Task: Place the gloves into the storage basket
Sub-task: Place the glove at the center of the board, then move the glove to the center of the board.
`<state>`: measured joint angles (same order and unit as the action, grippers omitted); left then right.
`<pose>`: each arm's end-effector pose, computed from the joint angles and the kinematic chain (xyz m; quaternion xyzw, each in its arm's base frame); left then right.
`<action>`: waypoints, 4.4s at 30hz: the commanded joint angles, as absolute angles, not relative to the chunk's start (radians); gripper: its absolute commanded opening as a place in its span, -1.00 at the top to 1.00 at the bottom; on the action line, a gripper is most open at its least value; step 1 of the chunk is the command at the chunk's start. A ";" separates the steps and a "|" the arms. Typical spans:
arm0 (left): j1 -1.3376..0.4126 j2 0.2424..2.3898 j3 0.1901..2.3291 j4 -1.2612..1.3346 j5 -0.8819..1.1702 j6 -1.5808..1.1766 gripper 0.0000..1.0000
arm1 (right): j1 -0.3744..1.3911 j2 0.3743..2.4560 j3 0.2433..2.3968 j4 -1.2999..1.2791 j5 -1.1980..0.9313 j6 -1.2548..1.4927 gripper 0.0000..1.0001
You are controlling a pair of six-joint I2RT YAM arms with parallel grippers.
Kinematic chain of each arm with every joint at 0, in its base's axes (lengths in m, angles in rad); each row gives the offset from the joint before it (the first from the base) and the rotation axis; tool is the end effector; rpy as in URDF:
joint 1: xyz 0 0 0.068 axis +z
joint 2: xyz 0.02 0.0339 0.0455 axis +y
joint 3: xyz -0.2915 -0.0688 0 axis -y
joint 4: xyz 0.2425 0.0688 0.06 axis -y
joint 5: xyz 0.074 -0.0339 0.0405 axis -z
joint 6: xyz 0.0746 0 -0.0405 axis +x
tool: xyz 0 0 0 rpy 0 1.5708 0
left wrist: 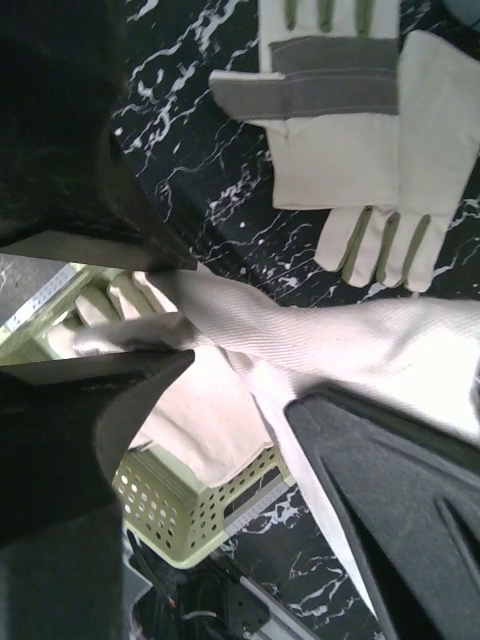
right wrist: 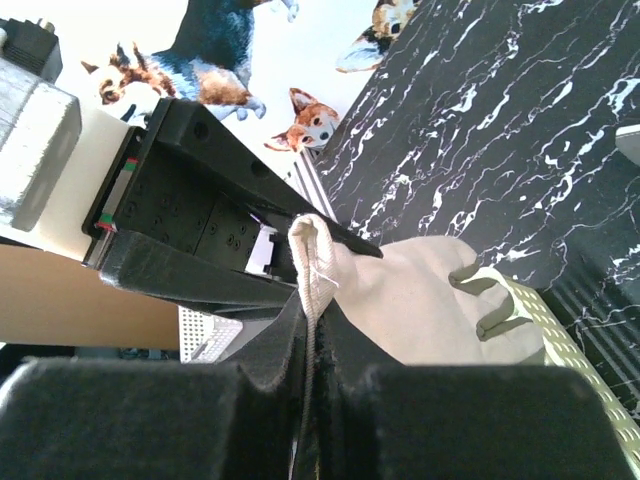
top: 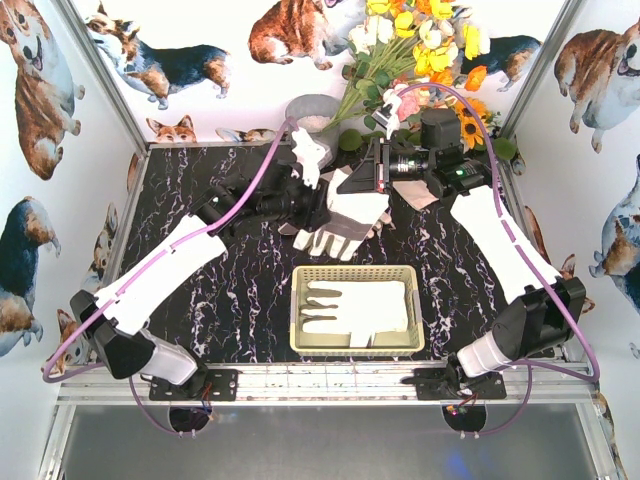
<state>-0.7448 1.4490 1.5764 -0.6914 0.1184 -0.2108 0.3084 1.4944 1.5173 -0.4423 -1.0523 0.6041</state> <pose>0.2459 -0.2387 0.4140 0.2582 0.8359 -0.2675 0.4038 0.3045 0.1650 0.4245 -0.1636 0.7577 0.5856 0.2370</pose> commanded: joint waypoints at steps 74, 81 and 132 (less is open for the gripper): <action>-0.181 1.287 0.819 -0.380 -0.101 -0.844 -0.19 | 0.844 2.147 1.594 -0.169 0.049 0.939 0.48; -0.181 1.353 0.793 -0.392 -0.186 -0.804 -0.20 | 0.837 2.102 1.630 -0.168 0.026 0.806 0.05; -0.069 1.330 1.011 -0.487 -0.060 -0.571 -0.51 | 0.339 2.022 1.588 -0.425 -0.219 0.573 -0.29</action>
<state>-0.0868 1.3804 1.0409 -0.4328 -0.0788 -0.5400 0.3565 2.0132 1.5291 -0.4683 -0.1802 0.5766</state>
